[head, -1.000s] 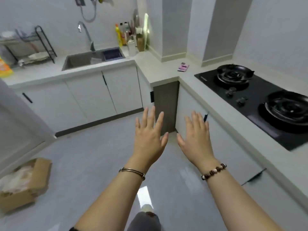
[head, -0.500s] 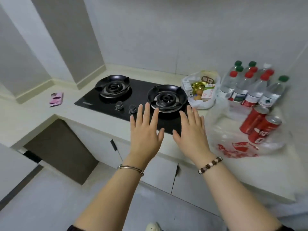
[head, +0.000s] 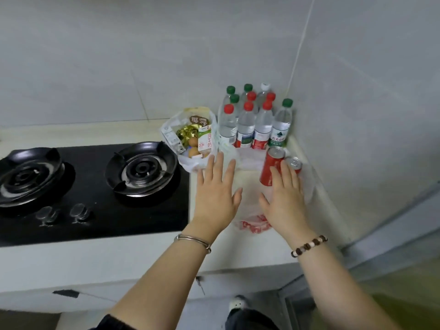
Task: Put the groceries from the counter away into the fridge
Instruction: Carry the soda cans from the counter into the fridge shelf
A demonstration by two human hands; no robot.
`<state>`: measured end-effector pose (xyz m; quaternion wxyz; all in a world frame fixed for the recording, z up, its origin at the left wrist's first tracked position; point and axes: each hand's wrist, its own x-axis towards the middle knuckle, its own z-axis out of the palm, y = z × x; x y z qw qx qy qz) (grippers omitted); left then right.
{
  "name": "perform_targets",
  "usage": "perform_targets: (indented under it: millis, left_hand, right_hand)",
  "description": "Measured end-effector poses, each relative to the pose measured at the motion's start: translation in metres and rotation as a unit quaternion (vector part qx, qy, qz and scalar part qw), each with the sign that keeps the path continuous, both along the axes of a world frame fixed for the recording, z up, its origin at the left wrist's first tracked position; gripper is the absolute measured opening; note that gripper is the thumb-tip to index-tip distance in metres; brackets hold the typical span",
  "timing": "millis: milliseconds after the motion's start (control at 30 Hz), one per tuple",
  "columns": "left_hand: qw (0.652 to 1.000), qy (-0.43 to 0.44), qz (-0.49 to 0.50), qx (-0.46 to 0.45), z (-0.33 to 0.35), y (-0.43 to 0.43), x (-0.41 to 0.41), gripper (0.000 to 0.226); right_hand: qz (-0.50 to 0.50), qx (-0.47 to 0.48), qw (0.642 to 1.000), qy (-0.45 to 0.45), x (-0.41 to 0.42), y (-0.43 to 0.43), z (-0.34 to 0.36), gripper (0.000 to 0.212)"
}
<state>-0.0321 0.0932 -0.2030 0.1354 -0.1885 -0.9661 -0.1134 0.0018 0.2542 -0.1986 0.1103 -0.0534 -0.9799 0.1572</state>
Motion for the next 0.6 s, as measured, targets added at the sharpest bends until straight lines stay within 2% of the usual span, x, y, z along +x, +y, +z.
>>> perform_targets:
  millis: [233, 367, 433, 600]
  left_hand:
    - [0.98, -0.149, -0.065, 0.118, -0.01, 0.065, -0.066, 0.075]
    - [0.967, -0.185, -0.094, 0.147, -0.019, 0.1, -0.11, 0.079]
    - [0.965, -0.194, -0.11, 0.138, -0.023, 0.117, -0.129, 0.078]
    - [0.956, -0.228, -0.18, 0.038, -0.031, 0.146, -0.164, 0.082]
  right_hand:
    - [-0.042, -0.002, 0.999, -0.029, -0.059, 0.064, -0.005, 0.066]
    - [-0.044, -0.028, 0.998, -0.046, -0.092, 0.092, -0.011, 0.068]
    - [-0.03, -0.033, 0.996, -0.074, -0.103, 0.101, -0.018, 0.075]
    - [-0.012, -0.014, 0.992, -0.121, -0.116, 0.111, -0.029, 0.085]
